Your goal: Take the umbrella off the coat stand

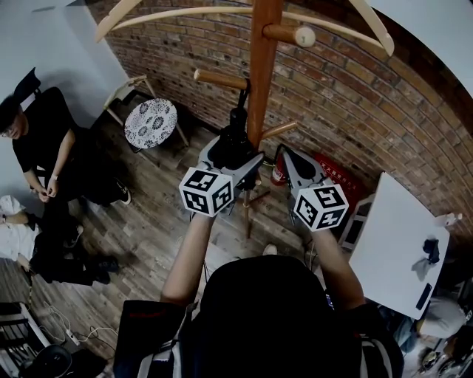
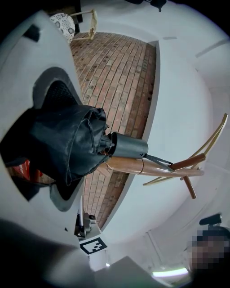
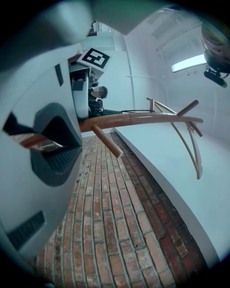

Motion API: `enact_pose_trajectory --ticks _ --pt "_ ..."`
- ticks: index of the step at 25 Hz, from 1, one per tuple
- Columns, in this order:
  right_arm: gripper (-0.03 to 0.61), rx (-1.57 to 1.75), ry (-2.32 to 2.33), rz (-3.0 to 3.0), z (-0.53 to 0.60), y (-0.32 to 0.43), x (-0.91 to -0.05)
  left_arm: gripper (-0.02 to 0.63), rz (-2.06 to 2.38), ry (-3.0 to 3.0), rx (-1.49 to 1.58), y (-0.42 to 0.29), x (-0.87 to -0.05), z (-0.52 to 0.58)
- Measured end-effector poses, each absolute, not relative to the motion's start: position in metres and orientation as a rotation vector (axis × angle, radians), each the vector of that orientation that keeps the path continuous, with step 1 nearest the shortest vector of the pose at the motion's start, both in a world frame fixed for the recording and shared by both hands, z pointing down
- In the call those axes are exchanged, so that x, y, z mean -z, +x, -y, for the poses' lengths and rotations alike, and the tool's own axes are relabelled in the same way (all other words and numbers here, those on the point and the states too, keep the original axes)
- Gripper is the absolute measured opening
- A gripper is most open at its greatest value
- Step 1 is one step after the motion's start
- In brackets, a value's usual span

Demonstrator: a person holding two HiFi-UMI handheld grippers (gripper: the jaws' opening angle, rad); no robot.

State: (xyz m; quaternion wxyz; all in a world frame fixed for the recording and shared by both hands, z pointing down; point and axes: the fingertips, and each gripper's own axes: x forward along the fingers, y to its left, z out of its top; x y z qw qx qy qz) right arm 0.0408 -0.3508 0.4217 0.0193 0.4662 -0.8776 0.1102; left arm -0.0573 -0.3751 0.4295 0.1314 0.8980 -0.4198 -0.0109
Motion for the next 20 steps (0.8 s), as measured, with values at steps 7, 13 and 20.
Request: enact_pose_trajectory --ticks 7,13,20 --pt "0.029 -0.349 1.445 2.721 0.354 0.044 -0.424 0.448 1.264 2.573 0.010 -0.062 -0.431 0.378" --pt "0.029 -0.351 1.439 2.722 0.353 0.044 -0.425 0.356 1.289 2.551 0.001 -0.067 -0.432 0.375" --pt "0.029 -0.353 1.428 2.726 0.351 0.042 -0.423 0.305 1.304 2.542 -0.024 -0.069 -0.431 0.370"
